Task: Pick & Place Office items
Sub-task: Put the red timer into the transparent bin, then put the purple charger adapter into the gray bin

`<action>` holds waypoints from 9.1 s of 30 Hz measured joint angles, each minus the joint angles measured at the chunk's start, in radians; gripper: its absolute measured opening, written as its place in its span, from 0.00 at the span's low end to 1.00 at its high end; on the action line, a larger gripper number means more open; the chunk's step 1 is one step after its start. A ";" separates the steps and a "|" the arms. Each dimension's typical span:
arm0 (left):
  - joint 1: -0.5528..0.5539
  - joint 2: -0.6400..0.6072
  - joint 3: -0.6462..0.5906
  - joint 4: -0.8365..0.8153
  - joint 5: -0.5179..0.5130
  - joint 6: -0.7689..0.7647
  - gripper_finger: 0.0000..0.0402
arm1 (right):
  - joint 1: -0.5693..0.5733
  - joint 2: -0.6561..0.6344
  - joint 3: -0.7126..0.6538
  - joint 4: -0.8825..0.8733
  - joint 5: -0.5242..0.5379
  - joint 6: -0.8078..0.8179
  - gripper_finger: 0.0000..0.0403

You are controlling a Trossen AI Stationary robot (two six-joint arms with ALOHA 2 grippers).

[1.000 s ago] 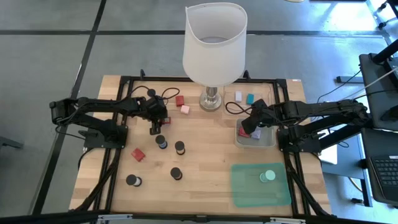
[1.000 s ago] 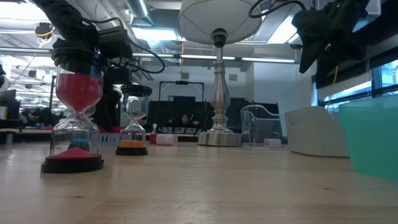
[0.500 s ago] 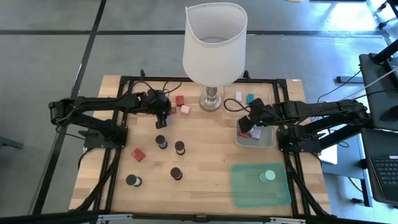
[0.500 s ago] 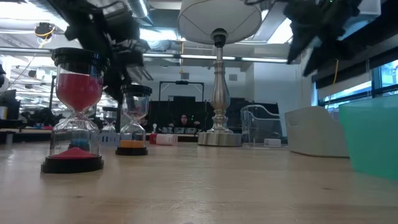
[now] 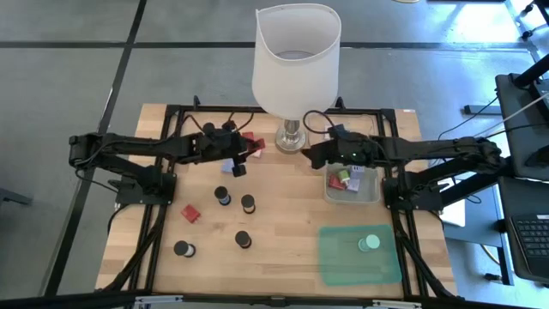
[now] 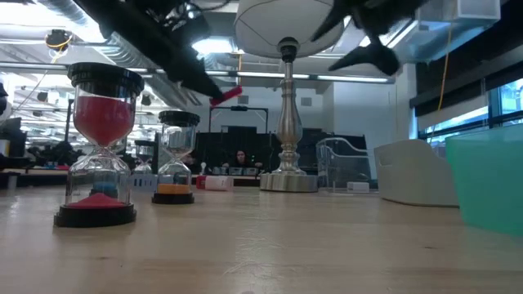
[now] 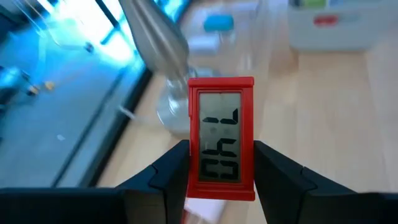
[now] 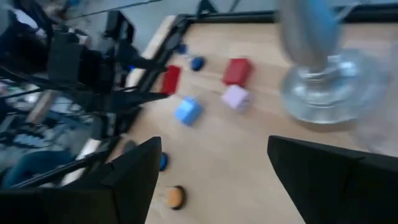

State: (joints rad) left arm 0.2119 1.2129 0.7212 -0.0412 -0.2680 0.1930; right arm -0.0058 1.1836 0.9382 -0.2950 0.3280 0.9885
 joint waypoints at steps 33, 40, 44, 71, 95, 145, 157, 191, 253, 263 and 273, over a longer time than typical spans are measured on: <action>-0.135 0.240 0.000 0.407 -0.079 -0.120 0.38 | -0.060 0.350 0.000 0.464 -0.103 0.158 0.79; -0.124 0.260 0.000 0.442 -0.061 -0.078 0.38 | -0.060 0.351 0.000 0.455 -0.087 0.165 0.79; -0.125 0.260 0.000 0.450 -0.053 -0.075 0.38 | -0.060 0.351 0.000 0.446 -0.083 0.168 0.79; -0.125 0.260 0.000 0.487 -0.053 -0.008 0.38 | -0.060 0.350 0.000 0.442 -0.115 0.168 0.25; -0.147 0.173 0.000 0.375 -0.074 -0.140 0.53 | -0.187 0.168 0.000 0.047 -0.149 0.059 0.19; -0.144 0.033 0.000 0.075 -0.304 -0.391 0.53 | -0.381 0.111 0.000 -0.671 0.147 -0.085 0.44; -0.043 0.033 0.000 -0.356 0.015 -0.641 0.53 | -0.372 0.027 0.000 -0.680 0.023 -0.077 0.65; -0.038 0.327 0.000 -0.495 -0.025 -1.390 0.76 | -0.245 -0.114 0.000 -0.711 -0.007 -0.116 0.66; -0.327 0.416 0.300 0.014 -0.469 -0.804 0.52 | 0.012 0.045 0.000 -0.212 -0.337 -0.227 0.67; -0.377 0.423 0.337 -0.044 -0.545 -0.727 0.52 | 0.049 0.045 0.000 -0.068 -0.274 -0.145 0.67; -0.382 0.423 0.338 0.042 -0.525 -0.703 0.52 | 0.048 0.056 0.000 0.078 -0.212 -0.040 0.67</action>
State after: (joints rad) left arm -0.1703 1.6363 1.0588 0.0010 -0.7934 -0.5099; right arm 0.0418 1.2391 0.9382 -0.2166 0.1162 0.9486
